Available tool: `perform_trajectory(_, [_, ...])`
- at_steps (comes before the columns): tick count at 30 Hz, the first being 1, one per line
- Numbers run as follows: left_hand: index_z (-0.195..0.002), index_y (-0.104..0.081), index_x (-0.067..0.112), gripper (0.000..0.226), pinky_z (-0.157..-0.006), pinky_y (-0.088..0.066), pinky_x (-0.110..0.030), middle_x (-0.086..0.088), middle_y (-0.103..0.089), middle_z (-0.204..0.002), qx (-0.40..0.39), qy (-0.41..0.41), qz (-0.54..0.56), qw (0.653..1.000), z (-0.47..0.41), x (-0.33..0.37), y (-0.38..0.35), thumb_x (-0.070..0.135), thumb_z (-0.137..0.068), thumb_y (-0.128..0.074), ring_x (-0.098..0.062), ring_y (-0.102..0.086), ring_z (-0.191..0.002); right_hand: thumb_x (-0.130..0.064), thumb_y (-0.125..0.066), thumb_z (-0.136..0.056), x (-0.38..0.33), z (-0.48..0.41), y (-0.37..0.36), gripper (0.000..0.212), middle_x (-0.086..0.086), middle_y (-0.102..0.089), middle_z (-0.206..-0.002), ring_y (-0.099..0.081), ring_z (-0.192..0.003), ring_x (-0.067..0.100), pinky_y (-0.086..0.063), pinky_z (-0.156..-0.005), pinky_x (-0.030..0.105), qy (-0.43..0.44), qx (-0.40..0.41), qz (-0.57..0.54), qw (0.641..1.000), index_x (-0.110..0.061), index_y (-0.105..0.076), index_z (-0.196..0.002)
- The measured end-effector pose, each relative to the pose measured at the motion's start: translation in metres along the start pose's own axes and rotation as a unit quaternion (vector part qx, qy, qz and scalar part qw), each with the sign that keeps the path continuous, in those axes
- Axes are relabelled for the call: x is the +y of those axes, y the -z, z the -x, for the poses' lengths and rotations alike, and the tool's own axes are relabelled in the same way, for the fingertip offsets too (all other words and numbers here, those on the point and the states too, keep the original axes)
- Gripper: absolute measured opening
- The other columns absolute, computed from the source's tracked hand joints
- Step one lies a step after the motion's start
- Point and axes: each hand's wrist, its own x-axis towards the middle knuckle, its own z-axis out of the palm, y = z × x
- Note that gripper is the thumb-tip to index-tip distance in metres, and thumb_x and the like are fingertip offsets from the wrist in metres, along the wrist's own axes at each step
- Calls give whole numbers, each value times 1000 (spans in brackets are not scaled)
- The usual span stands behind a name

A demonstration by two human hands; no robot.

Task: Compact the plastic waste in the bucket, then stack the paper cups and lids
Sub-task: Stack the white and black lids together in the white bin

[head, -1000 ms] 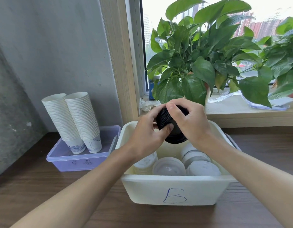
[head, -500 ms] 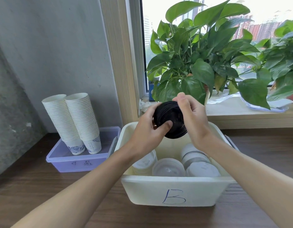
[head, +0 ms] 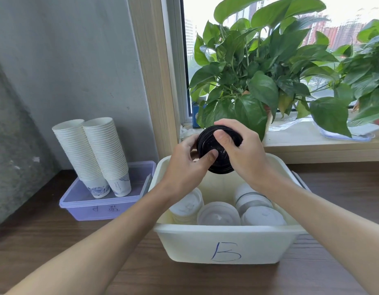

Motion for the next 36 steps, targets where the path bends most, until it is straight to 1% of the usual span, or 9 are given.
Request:
perform_trajectory(9, [-128, -61, 11, 41, -96, -54, -39, -10, -69, -117, 11, -25, -9, 1000, -2, -2, 0, 20, -88, -64, -23, -66, -109, -38, -57, -90, 2, 0, 1, 17, -5, -65, -98, -60, -101, 17, -48, -90, 38, 26, -7, 0, 1000, -29, -59, -104])
perform_trajectory(13, [-149, -45, 17, 70, -109, -45, -37, -2, -59, -138, 11, -15, -96, 995, -4, -6, 3, 34, -84, -63, -14, -54, -128, -37, -67, -84, 5, 4, 9, 35, -9, -65, -110, -60, -105, 5, -48, -93, 25, 10, -84, 3, 996, -27, -58, -117])
perform_trajectory(16, [-152, -37, 15, 80, -103, -47, -27, 0, -58, -140, 3, 9, -82, 997, -2, -3, 0, 43, -82, -63, -13, -56, -126, -54, -59, -82, 5, 3, 9, 40, -6, -61, -118, -54, -113, 1, -41, -97, 17, 11, -69, 28, 997, -39, -56, -119])
perform_trajectory(19, [-137, -44, 21, 57, -89, -53, -20, -2, -61, -130, -13, 54, 9, 998, -1, 0, -3, 33, -88, -70, -11, -62, -115, -58, -49, -83, 3, 0, 5, 37, -4, -62, -114, -54, -111, 4, -41, -95, 21, 4, -29, 21, 999, -39, -56, -114])
perform_trajectory(22, [-125, -57, 17, 34, -87, -54, -26, -3, -69, -115, -14, 41, 6, 999, -2, -1, -1, 22, -93, -70, -13, -67, -106, -60, -51, -81, 3, 0, 4, 37, -9, -65, -103, -59, -102, 7, -46, -90, 26, -24, -21, -14, 999, -33, -60, -104])
perform_trajectory(26, [-127, -62, 12, 41, -96, -53, -42, -5, -73, -111, -39, 3, -33, 999, 0, -1, 0, 23, -88, -67, -19, -68, -105, -49, -54, -86, 0, 1, 4, 22, -18, -67, -92, -61, -94, -4, -44, -84, 13, -14, -37, 4, 999, -35, -63, -100])
perform_trajectory(29, [-130, -60, 11, 43, -95, -54, -42, -6, -72, -112, -41, -1, -29, 999, 2, -1, -1, 24, -89, -64, -18, -68, -105, -46, -49, -90, -2, 2, 4, 27, -21, -68, -88, -60, -88, -9, -41, -77, 5, -9, -36, 26, 999, -29, -69, -95])
perform_trajectory(32, [-130, -58, 7, 46, -95, -54, -43, -8, -72, -112, -45, 0, -29, 999, 3, -2, -2, 27, -89, -64, -20, -68, -105, -55, -41, -86, -2, 2, 3, 47, -12, -69, -81, -59, -80, -1, -42, -69, 7, -7, -20, 43, 999, -20, -71, -91])
perform_trajectory(36, [-130, -58, 5, 46, -95, -53, -47, -11, -71, -112, -52, -9, -33, 998, 2, -3, -2, 26, -89, -65, -24, -68, -106, -54, -36, -87, -3, 5, 3, 55, 6, -67, -79, -57, -77, 12, -43, -67, 20, 5, -16, 55, 998, -10, -69, -89])
